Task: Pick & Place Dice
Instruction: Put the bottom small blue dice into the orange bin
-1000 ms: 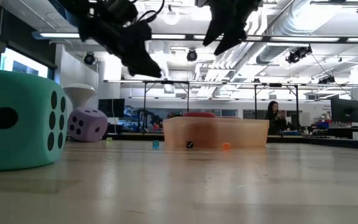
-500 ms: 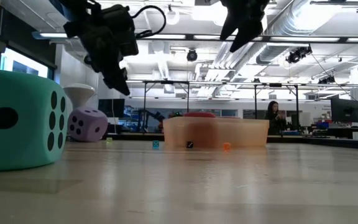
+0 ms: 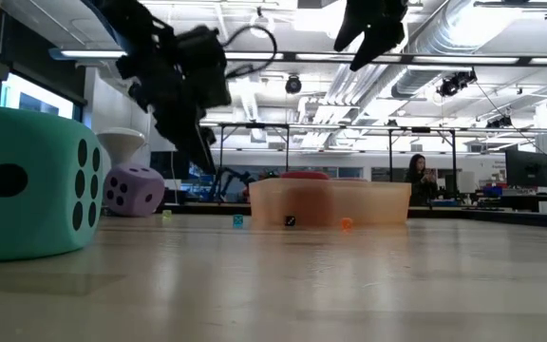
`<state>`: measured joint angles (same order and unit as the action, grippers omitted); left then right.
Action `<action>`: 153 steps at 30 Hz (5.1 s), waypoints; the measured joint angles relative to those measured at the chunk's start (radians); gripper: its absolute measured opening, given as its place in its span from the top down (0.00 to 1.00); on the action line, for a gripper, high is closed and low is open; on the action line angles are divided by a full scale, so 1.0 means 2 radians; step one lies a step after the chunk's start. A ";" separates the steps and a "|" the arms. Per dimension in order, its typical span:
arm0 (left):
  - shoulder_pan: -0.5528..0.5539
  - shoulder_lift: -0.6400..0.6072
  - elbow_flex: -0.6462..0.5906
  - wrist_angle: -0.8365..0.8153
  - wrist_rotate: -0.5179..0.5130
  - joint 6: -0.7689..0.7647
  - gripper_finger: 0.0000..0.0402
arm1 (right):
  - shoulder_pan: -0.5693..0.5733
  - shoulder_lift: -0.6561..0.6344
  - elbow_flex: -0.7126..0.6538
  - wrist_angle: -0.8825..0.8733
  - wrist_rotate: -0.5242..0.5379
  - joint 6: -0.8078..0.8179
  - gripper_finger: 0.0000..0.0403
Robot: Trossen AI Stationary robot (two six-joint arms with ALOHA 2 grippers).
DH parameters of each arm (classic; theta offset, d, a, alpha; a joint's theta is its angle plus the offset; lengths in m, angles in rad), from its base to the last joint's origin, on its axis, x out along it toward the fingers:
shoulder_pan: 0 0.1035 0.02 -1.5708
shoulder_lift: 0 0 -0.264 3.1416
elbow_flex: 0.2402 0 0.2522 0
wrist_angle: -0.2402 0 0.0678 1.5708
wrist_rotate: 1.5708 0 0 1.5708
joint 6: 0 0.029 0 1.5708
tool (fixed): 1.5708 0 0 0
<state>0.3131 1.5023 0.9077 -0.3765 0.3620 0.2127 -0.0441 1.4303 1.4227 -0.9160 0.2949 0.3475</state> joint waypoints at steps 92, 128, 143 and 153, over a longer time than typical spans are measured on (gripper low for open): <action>0.046 -0.013 0.056 0.189 -0.160 -0.109 0.90 | 0.077 -0.005 0.000 -0.027 0.084 0.083 0.01; 0.070 0.147 0.150 0.165 -0.171 -0.052 0.62 | 0.098 -0.005 0.000 -0.009 0.127 0.145 0.01; 0.073 0.171 0.151 0.171 -0.170 -0.055 0.58 | 0.098 -0.005 0.000 -0.005 0.128 0.152 0.01; 0.078 0.170 0.151 0.155 -0.156 -0.054 0.58 | 0.098 -0.005 0.000 -0.012 0.128 0.151 0.01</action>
<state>0.4692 1.8416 1.2098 -0.0669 0.0507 0.1043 0.1509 1.4200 1.4227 -0.9392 0.5514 0.6502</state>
